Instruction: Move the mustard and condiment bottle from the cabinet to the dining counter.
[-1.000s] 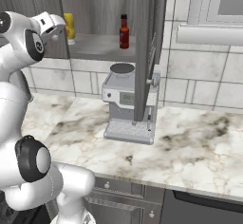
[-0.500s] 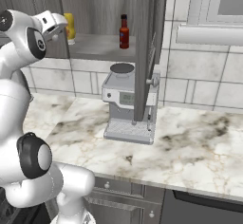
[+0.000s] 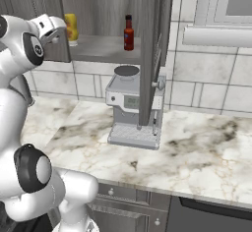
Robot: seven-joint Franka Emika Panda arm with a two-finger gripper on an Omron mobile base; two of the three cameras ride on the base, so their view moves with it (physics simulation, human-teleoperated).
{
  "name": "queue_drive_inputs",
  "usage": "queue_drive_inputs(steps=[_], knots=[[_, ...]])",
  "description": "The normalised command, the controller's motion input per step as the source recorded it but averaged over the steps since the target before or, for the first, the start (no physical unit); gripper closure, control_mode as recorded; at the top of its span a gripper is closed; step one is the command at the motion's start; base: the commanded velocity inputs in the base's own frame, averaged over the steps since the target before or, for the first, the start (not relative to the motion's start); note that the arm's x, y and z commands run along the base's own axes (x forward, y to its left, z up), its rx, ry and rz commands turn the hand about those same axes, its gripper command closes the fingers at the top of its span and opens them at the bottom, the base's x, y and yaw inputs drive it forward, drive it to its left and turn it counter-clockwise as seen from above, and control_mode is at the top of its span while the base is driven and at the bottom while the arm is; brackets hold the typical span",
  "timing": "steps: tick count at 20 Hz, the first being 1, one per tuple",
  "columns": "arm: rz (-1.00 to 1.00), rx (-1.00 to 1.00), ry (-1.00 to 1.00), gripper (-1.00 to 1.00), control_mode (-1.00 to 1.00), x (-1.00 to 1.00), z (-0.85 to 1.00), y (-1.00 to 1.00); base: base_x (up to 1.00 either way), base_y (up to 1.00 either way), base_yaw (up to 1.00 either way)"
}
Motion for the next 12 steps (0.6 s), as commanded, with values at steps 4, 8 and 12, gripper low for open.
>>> queue_drive_inputs(steps=[4, 8, 12], knots=[[-0.04, 0.00, -0.08, 1.00, -1.00, -0.79, -0.06, 0.15, 0.00, 0.00, 0.00], [-0.14, 0.00, -0.04, 1.00, -1.00, -1.00, 0.00, 0.07, 0.00, 0.00, 0.00], [-0.18, 0.00, 0.00, 1.00, -1.00, -1.00, 0.01, 0.00, 0.00, 0.00, 0.00]])
